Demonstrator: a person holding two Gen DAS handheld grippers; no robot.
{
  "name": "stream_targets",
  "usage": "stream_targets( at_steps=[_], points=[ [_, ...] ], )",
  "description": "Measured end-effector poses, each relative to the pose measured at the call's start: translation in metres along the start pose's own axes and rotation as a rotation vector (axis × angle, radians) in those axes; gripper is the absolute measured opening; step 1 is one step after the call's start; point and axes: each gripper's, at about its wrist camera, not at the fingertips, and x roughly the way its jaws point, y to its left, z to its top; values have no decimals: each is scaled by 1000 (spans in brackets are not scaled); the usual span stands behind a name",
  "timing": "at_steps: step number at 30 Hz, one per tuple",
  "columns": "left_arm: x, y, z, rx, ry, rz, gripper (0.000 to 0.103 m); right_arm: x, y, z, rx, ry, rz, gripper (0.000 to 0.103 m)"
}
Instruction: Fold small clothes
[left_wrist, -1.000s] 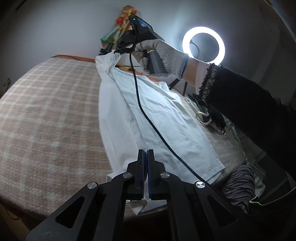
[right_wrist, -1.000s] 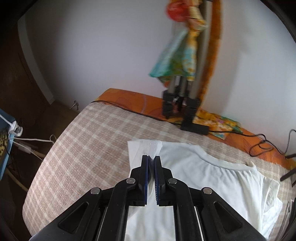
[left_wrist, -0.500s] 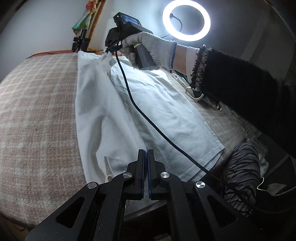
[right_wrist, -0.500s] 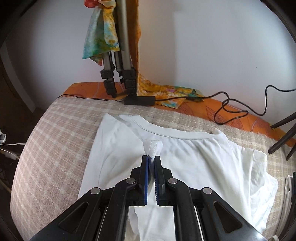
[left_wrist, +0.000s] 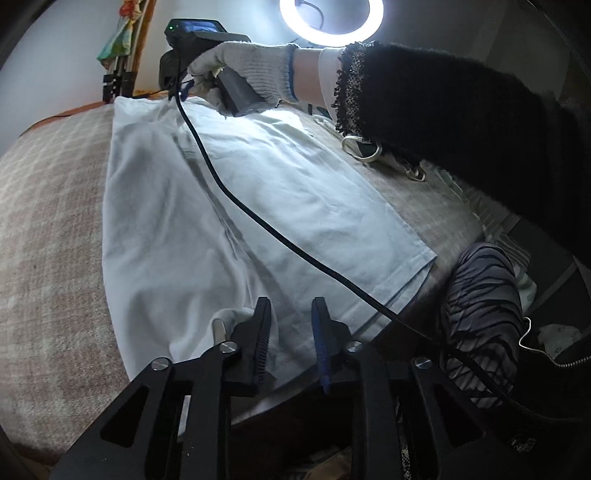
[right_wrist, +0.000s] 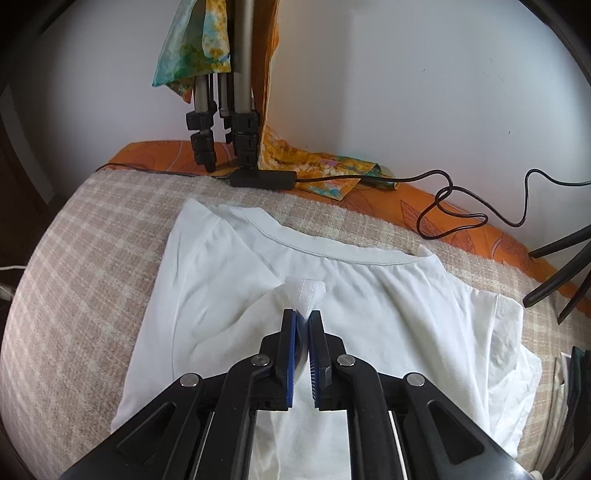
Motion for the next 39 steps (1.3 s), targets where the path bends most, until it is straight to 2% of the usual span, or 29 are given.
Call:
stream_targets(
  at_steps=[2, 7, 11, 15, 22, 28, 35, 39],
  points=[
    [-8, 2, -2, -12, -19, -13, 21, -5, -4, -2, 3, -10, -46, 32],
    [-45, 23, -5, -65, -121, 49, 26, -35, -22, -12, 30, -57, -25, 31],
    [-70, 39, -5, -108, -202, 131, 26, -68, -39, -28, 67, -108, 9, 35],
    [-81, 50, -3, -141, -238, 179, 26, -94, -58, -50, 108, -149, 43, 41],
    [-74, 47, -6, -104, -201, 217, 26, -131, -95, -100, 173, -207, 102, 46],
    [-56, 32, -5, -54, -147, 210, 26, -155, -135, -143, 217, -259, 80, 50],
    [-29, 1, 9, 47, -120, 201, 26, -167, -187, -170, 275, -304, 92, 56],
    [-9, -22, 22, 87, -111, 159, 26, -165, -211, -178, 305, -314, 130, 57]
  ],
)
